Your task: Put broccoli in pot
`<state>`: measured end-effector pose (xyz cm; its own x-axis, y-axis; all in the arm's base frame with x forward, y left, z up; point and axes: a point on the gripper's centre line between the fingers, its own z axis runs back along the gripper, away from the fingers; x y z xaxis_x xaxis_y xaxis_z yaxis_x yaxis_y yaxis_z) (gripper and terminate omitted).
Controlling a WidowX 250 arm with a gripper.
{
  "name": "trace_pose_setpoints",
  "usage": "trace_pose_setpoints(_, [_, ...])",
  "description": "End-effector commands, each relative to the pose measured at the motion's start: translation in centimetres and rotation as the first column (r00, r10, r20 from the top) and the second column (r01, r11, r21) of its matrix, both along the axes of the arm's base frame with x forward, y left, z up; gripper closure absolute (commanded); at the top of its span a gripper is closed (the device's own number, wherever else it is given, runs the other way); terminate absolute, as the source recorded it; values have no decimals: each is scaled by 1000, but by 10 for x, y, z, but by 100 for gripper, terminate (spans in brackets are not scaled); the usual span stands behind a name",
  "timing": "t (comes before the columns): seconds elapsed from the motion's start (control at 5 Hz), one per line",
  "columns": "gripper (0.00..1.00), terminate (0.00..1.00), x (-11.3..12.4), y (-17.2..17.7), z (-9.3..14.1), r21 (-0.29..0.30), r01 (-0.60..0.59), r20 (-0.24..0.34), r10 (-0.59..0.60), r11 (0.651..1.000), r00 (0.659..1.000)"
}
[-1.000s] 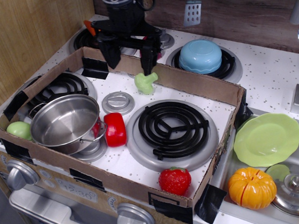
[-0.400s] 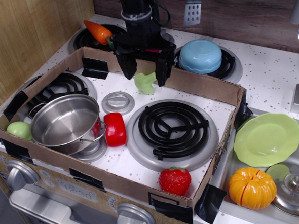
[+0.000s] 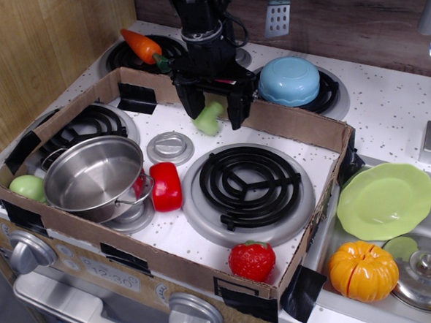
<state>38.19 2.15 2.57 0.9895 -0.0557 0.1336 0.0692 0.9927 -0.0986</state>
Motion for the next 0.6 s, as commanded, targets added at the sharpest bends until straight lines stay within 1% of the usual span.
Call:
trace_pose_setpoints(0.0, [0, 0, 17, 21, 29, 62, -15, 91, 10, 998, 996])
trace_pose_setpoints(0.2, [0, 0, 20, 19, 23, 46, 18, 71, -22, 999, 997])
trace_pose_setpoints(0.4, [0, 0, 19, 8, 17, 30, 12, 65, -14, 999, 998])
